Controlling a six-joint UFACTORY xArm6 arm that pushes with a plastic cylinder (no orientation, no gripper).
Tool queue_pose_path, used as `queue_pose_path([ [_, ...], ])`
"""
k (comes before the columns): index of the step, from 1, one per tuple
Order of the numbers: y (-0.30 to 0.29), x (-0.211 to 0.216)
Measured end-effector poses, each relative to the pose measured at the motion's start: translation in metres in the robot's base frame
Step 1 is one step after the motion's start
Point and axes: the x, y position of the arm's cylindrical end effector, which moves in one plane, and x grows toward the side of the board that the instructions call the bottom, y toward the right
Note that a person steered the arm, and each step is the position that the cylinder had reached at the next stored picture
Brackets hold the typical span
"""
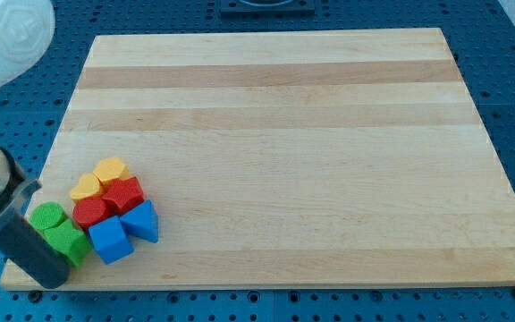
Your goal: Push the yellow heart into the yellow hexagon
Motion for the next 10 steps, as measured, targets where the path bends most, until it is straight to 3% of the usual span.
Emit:
queue_pose_path([
  [3,0.004,-0.03],
  [8,-0.059,-0.05],
  [10,-0.008,-0.075],
])
